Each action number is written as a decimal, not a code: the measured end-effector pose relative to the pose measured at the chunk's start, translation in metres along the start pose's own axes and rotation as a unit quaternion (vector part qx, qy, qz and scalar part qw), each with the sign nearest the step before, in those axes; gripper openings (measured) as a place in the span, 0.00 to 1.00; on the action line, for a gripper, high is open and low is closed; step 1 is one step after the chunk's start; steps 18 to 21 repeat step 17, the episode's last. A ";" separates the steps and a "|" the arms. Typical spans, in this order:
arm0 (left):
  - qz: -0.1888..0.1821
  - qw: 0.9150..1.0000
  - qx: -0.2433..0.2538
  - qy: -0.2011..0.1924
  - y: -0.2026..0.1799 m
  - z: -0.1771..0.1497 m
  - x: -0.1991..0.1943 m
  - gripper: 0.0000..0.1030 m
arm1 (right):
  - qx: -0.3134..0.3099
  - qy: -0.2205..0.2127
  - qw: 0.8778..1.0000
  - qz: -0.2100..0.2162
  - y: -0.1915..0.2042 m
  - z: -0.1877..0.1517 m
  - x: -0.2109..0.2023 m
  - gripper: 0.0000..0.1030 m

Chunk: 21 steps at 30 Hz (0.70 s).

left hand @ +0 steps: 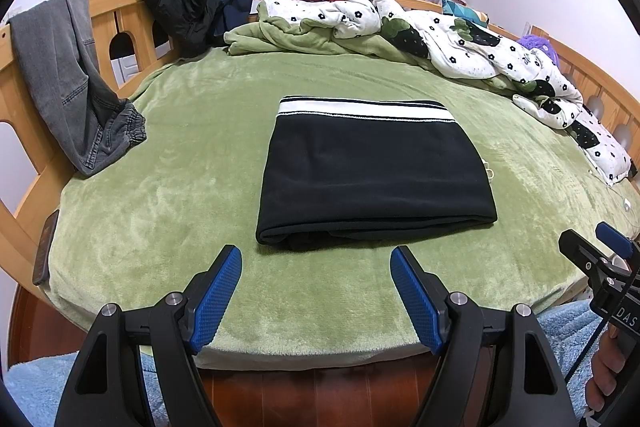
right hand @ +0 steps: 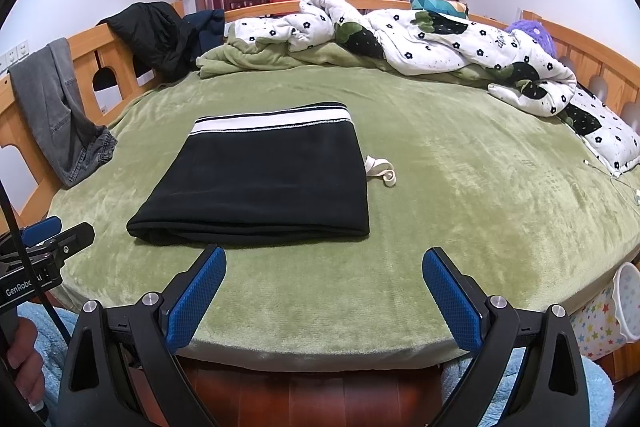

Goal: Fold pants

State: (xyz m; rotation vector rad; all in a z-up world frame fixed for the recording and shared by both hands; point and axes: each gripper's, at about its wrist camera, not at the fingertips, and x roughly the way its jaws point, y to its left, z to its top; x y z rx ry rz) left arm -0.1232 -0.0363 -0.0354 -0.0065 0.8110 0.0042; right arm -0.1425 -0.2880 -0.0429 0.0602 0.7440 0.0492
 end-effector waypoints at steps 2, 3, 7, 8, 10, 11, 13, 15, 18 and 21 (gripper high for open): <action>0.000 1.000 -0.001 0.001 0.000 0.000 0.000 0.73 | 0.001 -0.001 1.000 0.000 0.000 0.000 0.000 0.95; 0.000 1.000 0.000 0.001 0.000 0.000 0.000 0.73 | 0.000 0.000 1.000 0.001 -0.001 0.000 0.000 0.95; 0.002 1.000 0.001 0.000 0.000 0.000 0.000 0.73 | 0.000 0.000 1.000 0.001 -0.001 0.000 0.000 0.95; 0.003 1.000 0.000 -0.001 0.000 0.000 0.000 0.73 | 0.000 0.000 1.000 0.001 -0.001 0.000 0.000 0.95; 0.003 1.000 -0.001 0.000 -0.001 0.000 0.000 0.73 | -0.001 0.000 1.000 0.000 0.000 0.000 0.000 0.95; 0.002 1.000 -0.001 -0.001 -0.001 0.001 0.000 0.73 | -0.001 0.000 1.000 0.000 0.000 0.000 0.000 0.95; 0.003 1.000 -0.002 -0.001 -0.001 0.001 0.000 0.73 | 0.000 0.000 1.000 0.000 0.000 -0.001 0.000 0.95; 0.003 1.000 -0.003 -0.003 -0.003 0.001 -0.001 0.73 | -0.001 0.000 1.000 -0.001 0.001 0.000 0.000 0.95; 0.005 1.000 -0.001 -0.005 -0.008 0.001 -0.002 0.73 | -0.001 0.000 1.000 -0.002 0.002 0.000 -0.001 0.95; 0.005 1.000 -0.001 -0.005 -0.008 0.001 -0.002 0.73 | -0.001 0.000 1.000 -0.002 0.002 0.000 -0.001 0.95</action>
